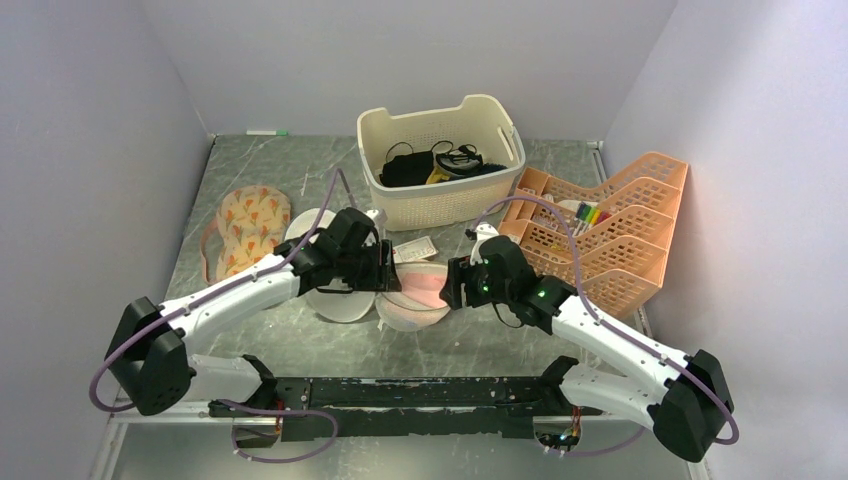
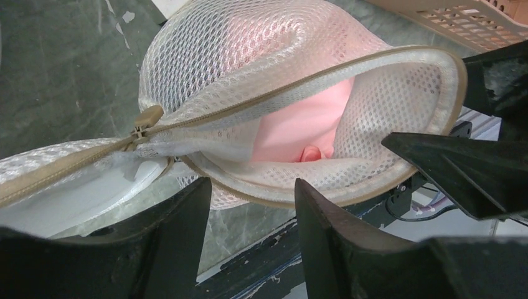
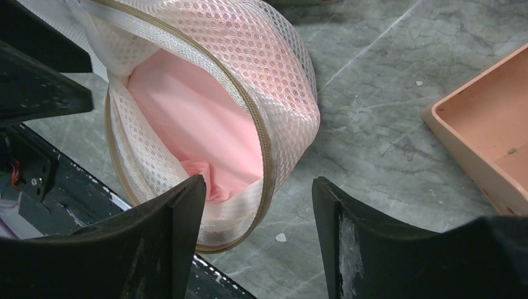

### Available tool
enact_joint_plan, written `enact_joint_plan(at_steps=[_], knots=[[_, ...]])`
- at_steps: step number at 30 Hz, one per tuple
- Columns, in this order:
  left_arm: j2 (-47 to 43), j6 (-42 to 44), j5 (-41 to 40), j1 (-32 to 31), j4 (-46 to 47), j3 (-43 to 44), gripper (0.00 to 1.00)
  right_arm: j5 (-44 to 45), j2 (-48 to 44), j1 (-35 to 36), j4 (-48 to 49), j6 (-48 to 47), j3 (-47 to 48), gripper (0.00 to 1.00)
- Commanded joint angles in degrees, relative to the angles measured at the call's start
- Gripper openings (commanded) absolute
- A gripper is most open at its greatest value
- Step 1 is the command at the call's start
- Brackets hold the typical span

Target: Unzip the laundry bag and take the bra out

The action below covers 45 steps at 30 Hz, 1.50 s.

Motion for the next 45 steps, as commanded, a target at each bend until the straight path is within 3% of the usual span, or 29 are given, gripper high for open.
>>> enact_joint_plan(at_steps=[1,5,7,10,16,17,19,20,27,32,37,42,45], knots=[[2.0,-0.2,0.1,-1.2,1.9,1.6,0.62,-0.4,-0.5,0.0,2.3,1.0,-1.1,0.63],[4.4,0.5,-5.0,-4.5,-3.3,3.1,0.73,-0.1,-0.5,-0.1,2.2,0.5,-0.6,0.63],[5.7,0.3,-6.0,-5.6,-3.5,3.3,0.69,-0.1,-0.5,-0.1,2.4,0.3,-0.4,0.63],[7.7,0.0,-6.5,-6.4,-2.1,3.2,0.59,0.1,-0.3,-0.1,2.3,0.2,-0.1,0.63],[4.8,1.1,-8.7,-6.6,-4.9,5.6,0.25,0.9,-1.5,-0.1,0.6,0.3,-0.3,0.61],[3.7,1.4,-8.4,-6.6,-5.3,5.8,0.21,0.7,-1.7,0.0,0.9,0.3,-0.6,0.56],[1.8,1.8,-7.5,-6.6,-6.5,6.3,0.1,-0.2,-1.5,-0.1,1.7,0.7,-0.9,0.35],[0.9,1.8,-6.7,-6.6,-7.2,6.6,0.07,-0.7,-1.4,-0.1,2.2,1.1,-1.0,0.32],[-5.1,2.5,3.2,-6.9,-6.5,6.6,0.07,-1.2,-0.7,-0.1,3.5,0.9,0.4,0.12],[-8.8,3.1,0.4,-8.5,-7.3,7.3,0.07,-1.1,-1.0,-0.1,3.8,-0.7,3.9,0.01],[-8.5,1.3,-4.5,-8.6,-9.6,5.2,0.07,-2.0,0.0,-0.1,4.3,-1.7,7.2,0.0],[-6.4,0.9,-1.1,-11.1,-7.8,2.4,0.07,-3.7,0.3,-0.1,3.2,-1.9,7.1,0.0],[-6.0,1.0,-1.0,-14.0,-7.6,1.1,0.18,-3.2,-1.4,-0.1,1.6,-0.8,4.2,0.0]])
